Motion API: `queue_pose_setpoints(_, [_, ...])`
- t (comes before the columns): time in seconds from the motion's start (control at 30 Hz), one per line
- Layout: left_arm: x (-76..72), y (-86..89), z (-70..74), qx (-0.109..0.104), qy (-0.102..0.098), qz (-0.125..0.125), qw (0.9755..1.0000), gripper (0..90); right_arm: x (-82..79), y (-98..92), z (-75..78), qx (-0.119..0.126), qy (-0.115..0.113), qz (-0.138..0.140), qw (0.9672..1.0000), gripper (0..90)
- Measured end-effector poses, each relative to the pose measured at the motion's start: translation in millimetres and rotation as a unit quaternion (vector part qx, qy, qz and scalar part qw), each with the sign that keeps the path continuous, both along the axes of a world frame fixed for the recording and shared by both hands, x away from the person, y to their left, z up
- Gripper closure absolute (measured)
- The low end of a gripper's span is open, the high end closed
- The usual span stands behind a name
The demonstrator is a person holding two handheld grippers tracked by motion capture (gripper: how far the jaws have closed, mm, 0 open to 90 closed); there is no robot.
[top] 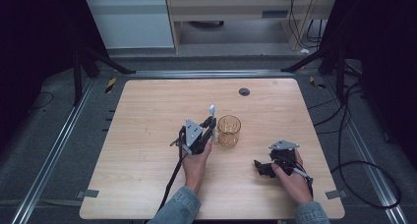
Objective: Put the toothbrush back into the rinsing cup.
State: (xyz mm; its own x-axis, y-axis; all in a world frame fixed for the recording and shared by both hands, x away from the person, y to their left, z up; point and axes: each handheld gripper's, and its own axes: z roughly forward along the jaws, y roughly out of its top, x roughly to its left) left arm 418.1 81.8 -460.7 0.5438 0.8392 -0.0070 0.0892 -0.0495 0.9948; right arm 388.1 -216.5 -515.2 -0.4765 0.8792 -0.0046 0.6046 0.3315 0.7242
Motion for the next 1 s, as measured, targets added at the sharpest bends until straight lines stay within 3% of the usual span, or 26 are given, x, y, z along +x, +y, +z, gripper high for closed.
queue_pose_setpoints(1.0, [-1.4, 1.1, -6.6, 0.018, 0.016, -0.003, 0.9997, 78.9, 0.0, 0.0, 0.0, 0.0, 0.0, 0.0, 1.0, 0.4])
